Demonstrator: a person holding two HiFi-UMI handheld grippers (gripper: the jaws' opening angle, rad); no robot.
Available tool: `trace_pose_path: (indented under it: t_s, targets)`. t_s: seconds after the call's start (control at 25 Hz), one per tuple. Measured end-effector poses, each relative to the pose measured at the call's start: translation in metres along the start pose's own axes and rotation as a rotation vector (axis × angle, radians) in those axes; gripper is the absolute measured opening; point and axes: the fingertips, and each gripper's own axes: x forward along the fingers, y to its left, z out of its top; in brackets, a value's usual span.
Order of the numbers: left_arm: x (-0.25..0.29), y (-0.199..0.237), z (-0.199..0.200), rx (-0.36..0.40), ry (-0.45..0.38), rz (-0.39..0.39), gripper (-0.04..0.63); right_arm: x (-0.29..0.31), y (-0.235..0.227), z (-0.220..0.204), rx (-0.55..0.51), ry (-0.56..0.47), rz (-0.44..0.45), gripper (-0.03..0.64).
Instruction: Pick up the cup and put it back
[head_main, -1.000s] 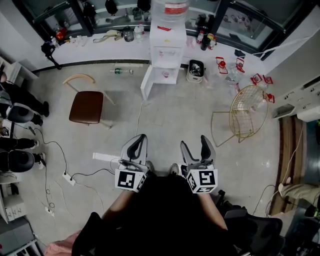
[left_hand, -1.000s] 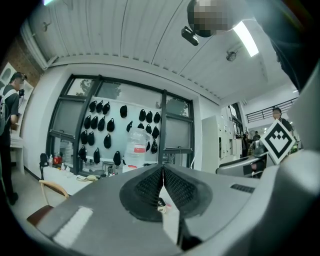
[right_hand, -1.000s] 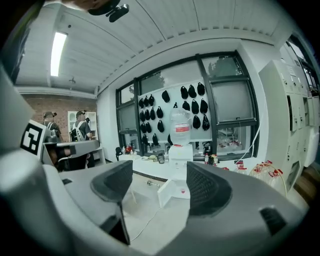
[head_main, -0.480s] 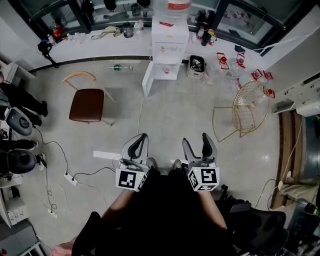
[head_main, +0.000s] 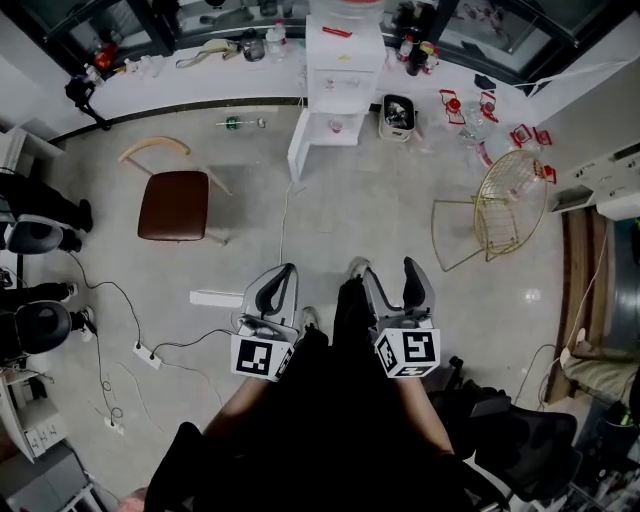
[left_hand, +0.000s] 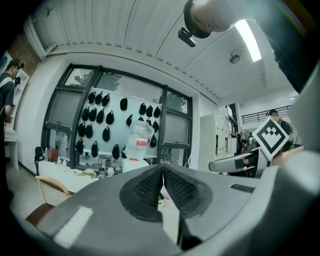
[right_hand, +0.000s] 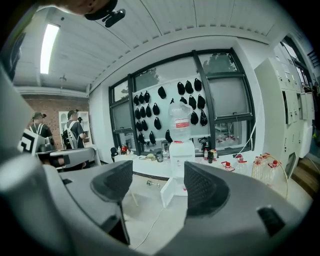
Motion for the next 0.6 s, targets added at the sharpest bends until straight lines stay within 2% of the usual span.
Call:
trace_pose_path:
  t_s: [0.2,0.44,0.6]
  targets:
    - [0.05,0.016,-0.006,-0.02,0.015,0.021,0.008,0.051,-0.025,0.001,-0.004,0.016,0.022,0.307]
    - [0.146,0.03,0.013,-0.005,-0.02,0.021,0.008,0.136,-0.076,0.025,-0.017,0.02,0.074,0.307]
    - [0.21,0.048,0.024,0.008,-0.021,0.083,0.008,0.2,-0.11,0.039,-0.041,0.037,0.131,0.307]
